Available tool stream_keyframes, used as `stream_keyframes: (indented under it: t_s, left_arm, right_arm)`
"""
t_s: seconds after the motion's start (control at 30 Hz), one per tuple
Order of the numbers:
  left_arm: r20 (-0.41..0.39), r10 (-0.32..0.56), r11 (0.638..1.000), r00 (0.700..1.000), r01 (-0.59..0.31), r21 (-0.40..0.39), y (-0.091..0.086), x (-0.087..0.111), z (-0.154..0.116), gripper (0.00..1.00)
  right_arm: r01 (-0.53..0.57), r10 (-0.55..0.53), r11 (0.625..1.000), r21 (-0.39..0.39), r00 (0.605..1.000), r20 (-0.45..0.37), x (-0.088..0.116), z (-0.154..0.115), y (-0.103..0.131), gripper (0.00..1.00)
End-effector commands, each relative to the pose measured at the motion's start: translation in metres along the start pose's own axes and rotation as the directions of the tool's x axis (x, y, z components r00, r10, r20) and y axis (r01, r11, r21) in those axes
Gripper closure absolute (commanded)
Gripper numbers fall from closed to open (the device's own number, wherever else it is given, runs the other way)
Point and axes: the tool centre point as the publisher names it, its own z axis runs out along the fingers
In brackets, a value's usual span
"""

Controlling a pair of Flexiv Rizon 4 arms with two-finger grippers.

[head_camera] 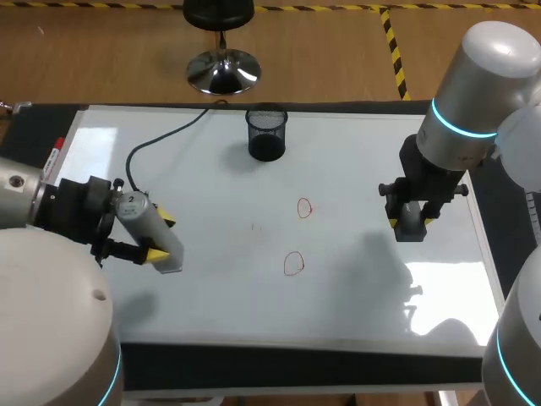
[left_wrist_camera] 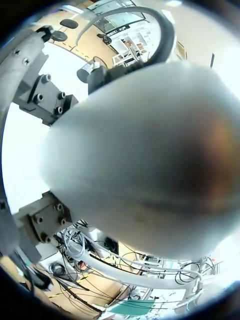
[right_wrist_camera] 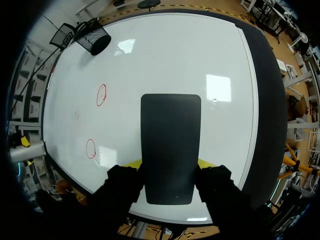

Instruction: Pick up the inspection probe, press it on each red-marked spot on the whiteboard one by one, put down the probe, pick up the eraser, and wipe off all the red marks.

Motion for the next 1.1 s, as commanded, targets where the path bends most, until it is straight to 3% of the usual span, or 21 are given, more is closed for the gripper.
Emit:
stream_keyframes:
  t_s: [0.03,0.27,0.47,0.73,1.1]
  left_arm:
    - [0.004,0.003,1.0,1.0,-0.003,0.001,-0.002,0.002,-0.002,1.0]
    - [0.004,0.003,1.0,1.0,-0.003,0.001,-0.002,0.002,-0.002,1.0]
    - [0.004,0.003,1.0,1.0,-0.003,0.001,-0.002,0.002,-0.002,1.0]
    - [0.004,0.003,1.0,1.0,-0.003,0.001,-0.002,0.002,-0.002,1.0]
    - [0.004,0.003,1.0,1.0,-0.003,0.001,-0.002,0.002,-0.002,1.0]
  right_arm:
    - [0.001,-0.001,1.0,0.001,1.0,-0.002,-0.001,-0.001,0.0,1.0]
    - [0.001,-0.001,1.0,0.001,1.0,-0.002,-0.001,-0.001,0.0,1.0]
    - [-0.022,0.022,1.0,-0.012,1.0,0.007,0.013,-0.003,-0.018,1.0]
    - [-0.087,0.087,0.996,0.013,0.996,0.011,0.037,0.001,-0.036,1.0]
    - [-0.062,0.062,0.998,0.027,0.998,0.005,0.082,-0.001,-0.062,1.0]
